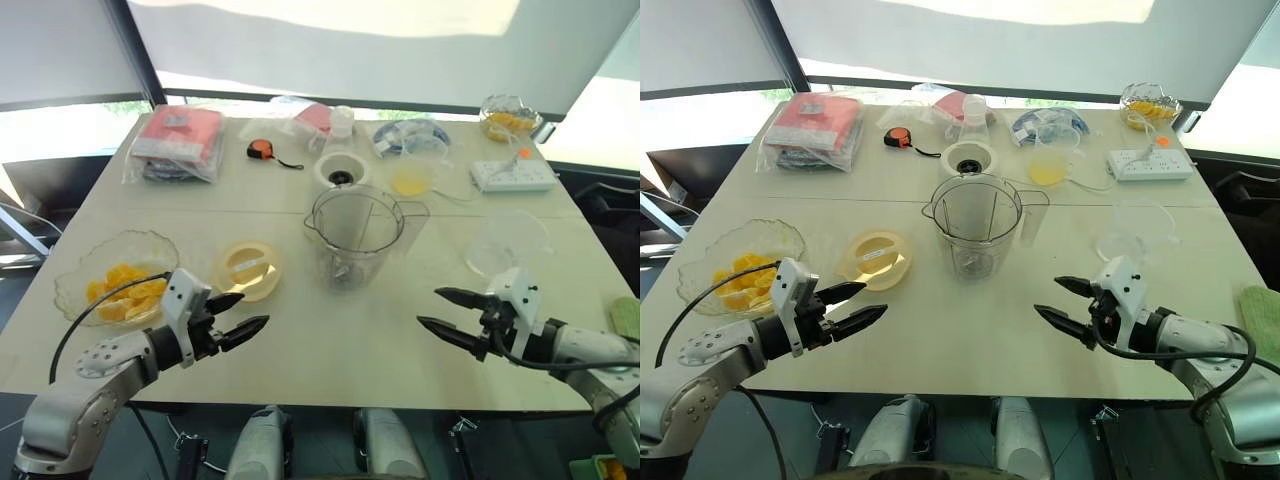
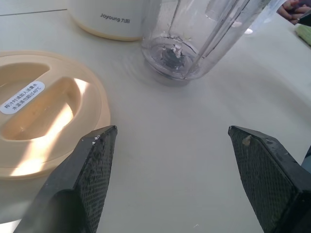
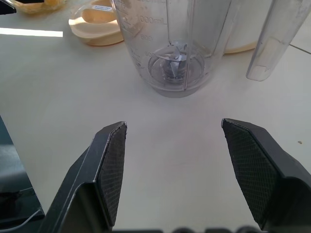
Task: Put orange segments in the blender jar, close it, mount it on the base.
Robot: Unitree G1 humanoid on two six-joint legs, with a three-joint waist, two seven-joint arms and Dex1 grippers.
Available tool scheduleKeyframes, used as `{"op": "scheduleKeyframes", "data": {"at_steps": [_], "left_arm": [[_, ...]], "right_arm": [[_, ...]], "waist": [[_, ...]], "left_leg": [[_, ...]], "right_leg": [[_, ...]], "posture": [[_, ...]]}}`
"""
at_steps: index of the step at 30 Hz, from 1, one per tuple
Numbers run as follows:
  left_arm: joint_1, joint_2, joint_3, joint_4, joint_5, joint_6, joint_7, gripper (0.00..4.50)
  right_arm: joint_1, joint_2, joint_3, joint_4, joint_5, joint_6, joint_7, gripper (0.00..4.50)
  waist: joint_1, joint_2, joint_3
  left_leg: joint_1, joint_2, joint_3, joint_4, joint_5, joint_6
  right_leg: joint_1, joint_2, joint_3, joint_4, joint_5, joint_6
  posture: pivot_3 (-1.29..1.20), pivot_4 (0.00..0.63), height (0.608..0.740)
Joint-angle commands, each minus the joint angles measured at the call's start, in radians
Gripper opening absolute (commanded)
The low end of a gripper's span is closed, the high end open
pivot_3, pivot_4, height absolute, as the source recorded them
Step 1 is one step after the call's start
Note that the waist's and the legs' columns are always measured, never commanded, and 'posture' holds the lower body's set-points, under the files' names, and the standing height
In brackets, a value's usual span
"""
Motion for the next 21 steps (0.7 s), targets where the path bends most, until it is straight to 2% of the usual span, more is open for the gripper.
{"op": "scheduleKeyframes", "data": {"at_steps": [1, 4, 6, 12, 16, 21], "left_arm": [[-0.043, -0.001, 0.046, -0.035, -0.030, 0.019, 0.047, 3.82], [-0.115, -0.006, 0.118, -0.033, -0.047, 0.081, 0.161, 3.82], [-0.184, 0.023, 0.172, -0.020, -0.037, 0.158, 0.254, 3.82], [-0.466, 0.088, 0.306, 0.130, -0.015, 0.542, 0.510, 3.82], [-0.695, -0.014, 0.410, 0.238, 0.123, 0.796, 0.723, 3.82], [-0.801, -0.131, 0.502, 0.257, 0.303, 0.870, 0.873, 3.82]], "right_arm": [[0.006, -0.019, -0.013, -0.044, 0.014, -0.006, 0.021, 3.26], [0.040, -0.085, -0.036, -0.134, 0.077, 0.036, 0.097, 3.26], [0.059, -0.140, -0.053, -0.195, 0.117, 0.067, 0.140, 3.26], [-0.020, -0.215, -0.022, -0.247, 0.188, 0.125, 0.170, 3.26], [-0.100, -0.212, 0.013, -0.218, 0.195, 0.137, 0.166, 3.26], [-0.123, -0.201, 0.015, -0.200, 0.196, 0.155, 0.147, 3.26]], "waist": [[0.002, 0.000, 0.000], [0.003, 0.000, 0.000], [0.002, 0.000, 0.000], [-0.001, -0.007, 0.002], [0.002, -0.012, 0.005], [0.002, -0.017, 0.005]], "left_leg": [[0.000, 0.000, 0.000, 0.000, 0.000, 0.000], [0.000, 0.000, 0.000, 0.000, 0.000, 0.000], [0.000, 0.000, -0.001, 0.000, 0.000, 0.000], [0.006, 0.000, -0.001, 0.000, 0.000, 0.000], [0.006, -0.002, -0.001, 0.000, 0.000, 0.000], [0.005, -0.003, -0.002, -0.001, 0.000, 0.000]], "right_leg": [[0.000, 0.000, 0.000, 0.000, 0.000, 0.000], [0.000, 0.000, 0.000, 0.000, 0.000, 0.000], [0.001, 0.000, -0.001, 0.000, 0.000, 0.000], [0.005, 0.002, -0.001, 0.001, 0.000, 0.001], [0.006, 0.002, -0.001, 0.001, 0.000, 0.001], [0.006, 0.001, -0.001, 0.001, 0.002, 0.005]], "posture": [[0.00, 0.150, 0.740], [0.00, 0.150, 0.740], [0.00, 0.150, 0.740], [0.00, 0.150, 0.740], [0.00, 0.150, 0.740], [0.00, 0.150, 0.740]]}}
